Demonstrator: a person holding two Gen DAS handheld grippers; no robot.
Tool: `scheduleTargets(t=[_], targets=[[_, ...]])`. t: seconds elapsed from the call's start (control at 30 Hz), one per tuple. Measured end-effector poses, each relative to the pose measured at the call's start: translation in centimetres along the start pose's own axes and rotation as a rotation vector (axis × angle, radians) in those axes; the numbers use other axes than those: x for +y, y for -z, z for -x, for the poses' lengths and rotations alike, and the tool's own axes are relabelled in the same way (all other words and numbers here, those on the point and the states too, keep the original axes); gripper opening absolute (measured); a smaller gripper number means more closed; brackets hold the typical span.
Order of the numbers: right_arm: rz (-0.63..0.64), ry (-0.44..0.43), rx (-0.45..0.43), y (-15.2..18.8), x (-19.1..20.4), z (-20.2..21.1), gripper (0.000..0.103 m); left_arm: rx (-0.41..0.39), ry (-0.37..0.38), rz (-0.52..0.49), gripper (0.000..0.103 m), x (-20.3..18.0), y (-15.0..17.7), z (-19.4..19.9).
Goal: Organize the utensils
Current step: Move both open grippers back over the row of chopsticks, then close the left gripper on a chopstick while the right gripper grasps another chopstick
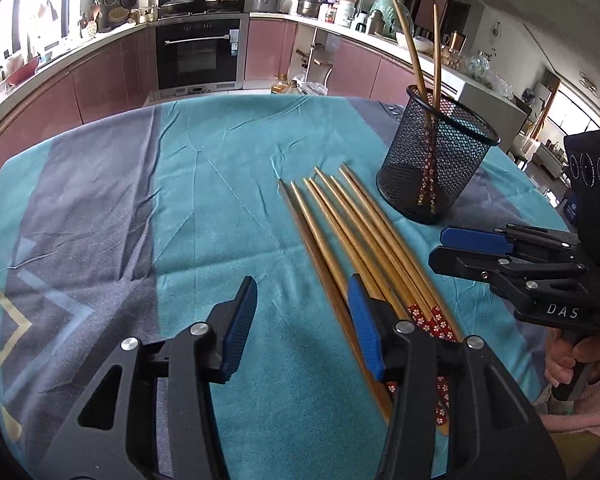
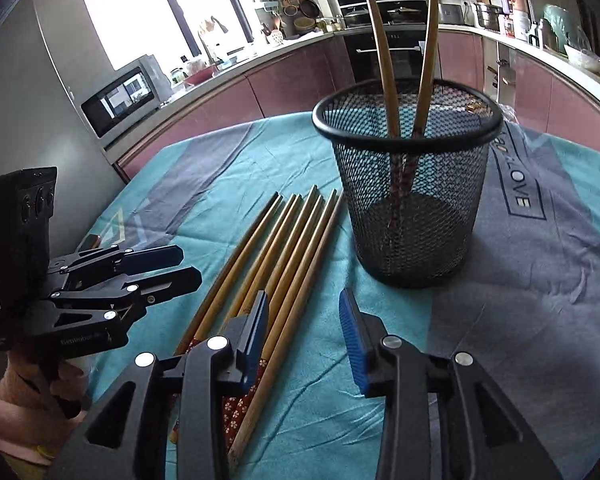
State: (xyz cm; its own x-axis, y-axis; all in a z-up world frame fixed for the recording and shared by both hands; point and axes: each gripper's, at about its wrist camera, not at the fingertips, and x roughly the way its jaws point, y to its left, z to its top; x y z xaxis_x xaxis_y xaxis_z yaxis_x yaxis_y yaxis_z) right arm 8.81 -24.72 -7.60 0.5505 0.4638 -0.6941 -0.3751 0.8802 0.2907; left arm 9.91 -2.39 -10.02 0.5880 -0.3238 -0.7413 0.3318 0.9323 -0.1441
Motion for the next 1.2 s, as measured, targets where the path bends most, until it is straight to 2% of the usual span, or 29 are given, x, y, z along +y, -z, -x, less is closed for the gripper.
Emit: scheduleTargets(t=[0.37,1.2], targets=[[-0.001,0.035,0.025,0.0,0.1,-1.7,0.025,0.034,-0.01,0.0,0.04,-0.8,-0.7,-2.0],[0.039,0.112,0.053,-0.9,1.0,-3.0,0.024,0.055,-0.037,-0.034,0.036,-1.2,-1.2,-3.3]])
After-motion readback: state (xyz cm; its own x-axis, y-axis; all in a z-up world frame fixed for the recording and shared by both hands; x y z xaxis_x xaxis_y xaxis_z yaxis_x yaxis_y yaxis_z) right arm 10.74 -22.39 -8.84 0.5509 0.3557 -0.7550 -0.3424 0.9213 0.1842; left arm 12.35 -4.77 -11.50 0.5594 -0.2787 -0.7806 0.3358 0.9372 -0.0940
